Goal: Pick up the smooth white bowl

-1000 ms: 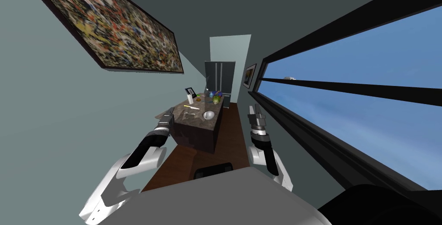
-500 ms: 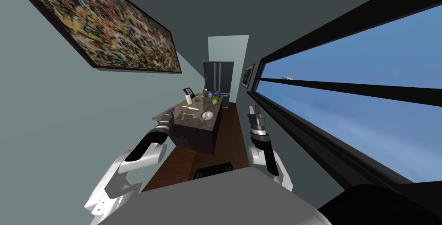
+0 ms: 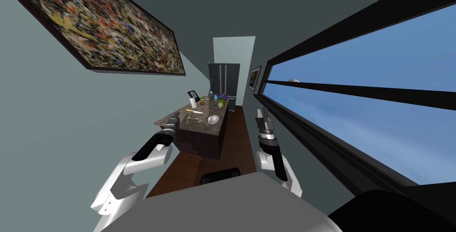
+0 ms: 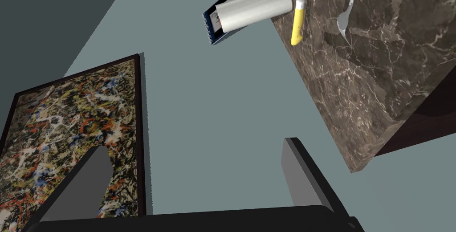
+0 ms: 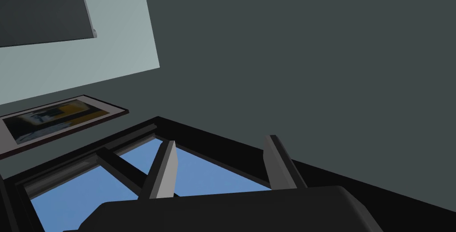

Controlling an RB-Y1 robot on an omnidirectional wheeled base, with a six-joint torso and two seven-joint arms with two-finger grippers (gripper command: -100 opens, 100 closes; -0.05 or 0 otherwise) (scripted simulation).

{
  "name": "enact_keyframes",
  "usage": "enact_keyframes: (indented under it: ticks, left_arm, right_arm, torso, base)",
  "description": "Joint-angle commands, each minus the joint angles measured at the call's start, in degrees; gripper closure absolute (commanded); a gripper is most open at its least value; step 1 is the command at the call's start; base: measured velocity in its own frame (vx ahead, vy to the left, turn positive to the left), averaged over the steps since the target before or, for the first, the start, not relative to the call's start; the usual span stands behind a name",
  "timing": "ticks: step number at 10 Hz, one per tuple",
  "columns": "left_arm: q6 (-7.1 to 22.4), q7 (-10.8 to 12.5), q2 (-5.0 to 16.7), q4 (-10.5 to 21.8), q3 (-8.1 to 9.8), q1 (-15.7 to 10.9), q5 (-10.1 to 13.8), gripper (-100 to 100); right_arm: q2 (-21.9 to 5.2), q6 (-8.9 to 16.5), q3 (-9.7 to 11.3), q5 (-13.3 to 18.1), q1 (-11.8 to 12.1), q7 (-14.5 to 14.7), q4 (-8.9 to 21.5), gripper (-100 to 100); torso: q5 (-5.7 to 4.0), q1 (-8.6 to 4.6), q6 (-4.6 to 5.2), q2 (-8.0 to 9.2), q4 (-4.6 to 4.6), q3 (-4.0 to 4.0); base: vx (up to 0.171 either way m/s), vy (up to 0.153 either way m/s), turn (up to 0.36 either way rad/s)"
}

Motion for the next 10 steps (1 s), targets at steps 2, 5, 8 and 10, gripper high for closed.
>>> enact_keyframes:
  ticks: [2,5,8,10]
  left_arm:
    - [3.5,0.2,0.0,0.3,0.27,-0.7,0.0,-100]
    - [9.0,0.8,-0.3,1.2,1.31,-3.6,0.2,-100]
    - [13.8,1.0,-0.5,1.8,1.81,-5.0,0.5,-100]
    - [17.1,1.2,-0.6,2.4,2.30,-6.4,0.9,-100]
  right_arm:
    - [0.0,0.0,0.0,0.0,0.0,0.0,0.0,0]
    - [0.0,0.0,0.0,0.0,0.0,0.0,0.0,0]
    - [0.0,0.0,0.0,0.0,0.0,0.0,0.0,0]
    - [0.0,0.0,0.0,0.0,0.0,0.0,0.0,0]
  torso:
    - [0.00,0.01,-0.02,0.00,0.00,0.00]
    - [0.00,0.00,-0.02,-0.02,-0.01,-0.01]
    - [0.00,0.01,-0.03,0.01,0.00,0.00]
    - [-0.01,-0.03,-0.03,-0.01,-0.01,-0.01]
  base:
    - [0.009,-0.006,-0.021]
    - [0.017,-0.017,-0.067]
    - [0.014,-0.015,-0.039]
    - [0.018,-0.025,-0.063]
